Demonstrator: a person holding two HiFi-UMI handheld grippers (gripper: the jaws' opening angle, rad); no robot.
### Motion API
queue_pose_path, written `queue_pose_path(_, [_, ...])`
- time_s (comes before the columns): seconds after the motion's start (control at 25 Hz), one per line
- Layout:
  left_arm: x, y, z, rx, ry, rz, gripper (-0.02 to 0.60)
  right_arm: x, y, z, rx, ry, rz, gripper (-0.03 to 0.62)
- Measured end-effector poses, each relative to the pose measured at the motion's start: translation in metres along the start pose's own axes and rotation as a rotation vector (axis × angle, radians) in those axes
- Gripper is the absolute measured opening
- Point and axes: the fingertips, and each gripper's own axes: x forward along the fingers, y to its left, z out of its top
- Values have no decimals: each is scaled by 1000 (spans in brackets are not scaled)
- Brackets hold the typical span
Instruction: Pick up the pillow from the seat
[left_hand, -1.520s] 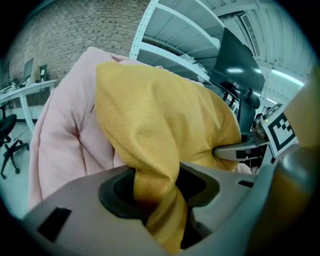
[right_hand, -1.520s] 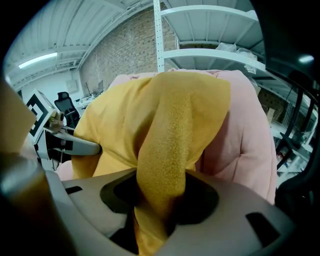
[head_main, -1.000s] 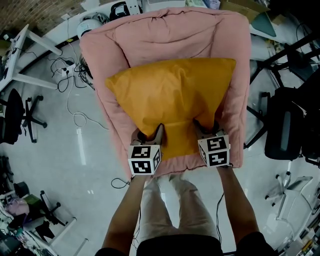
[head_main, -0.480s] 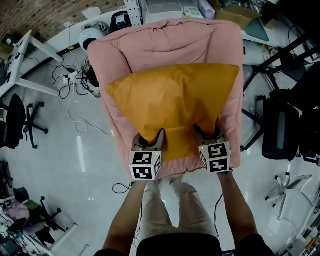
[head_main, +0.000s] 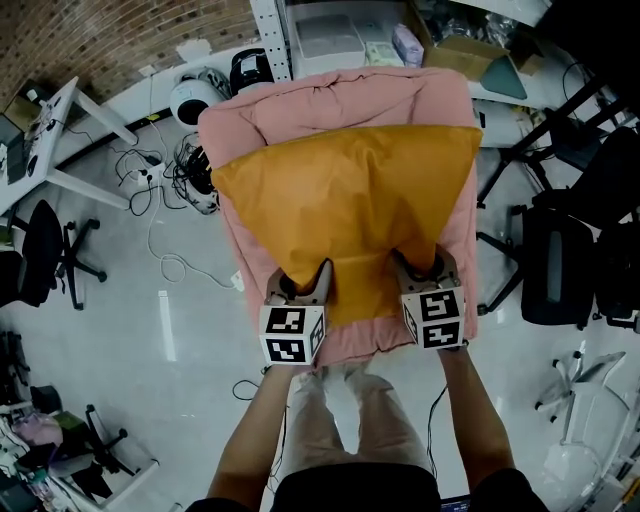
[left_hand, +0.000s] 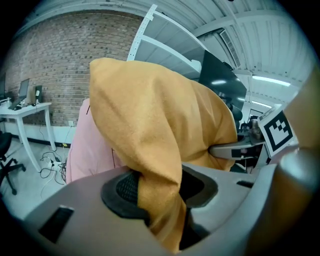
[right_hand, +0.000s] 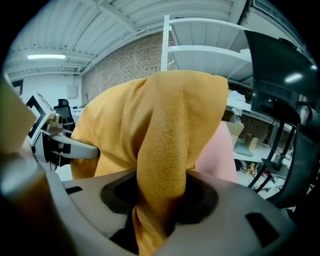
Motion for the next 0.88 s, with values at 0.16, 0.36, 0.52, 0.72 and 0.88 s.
queue_pose_path(0.16, [-12,-1,29,30,-45,0,173,-12,-1,26,-3,-44,-19,190])
queue_pose_path(0.36, [-27,-5,73,97,-110,0,167,-28,-3,58,25,-108,-50,192])
queue_pose_path(0.52, [-43,-6,102,149,-153,-6,166,-41,1,81,39,-150,-77,193])
queue_pose_path(0.72, [-64,-6,132,193,-214,-17,164,-60,8,111,31,-200,-113,195])
queue_pose_path(0.88, [-83,-4,151,207,-245,-27,164,-75,17,133,21,-227,-139,195])
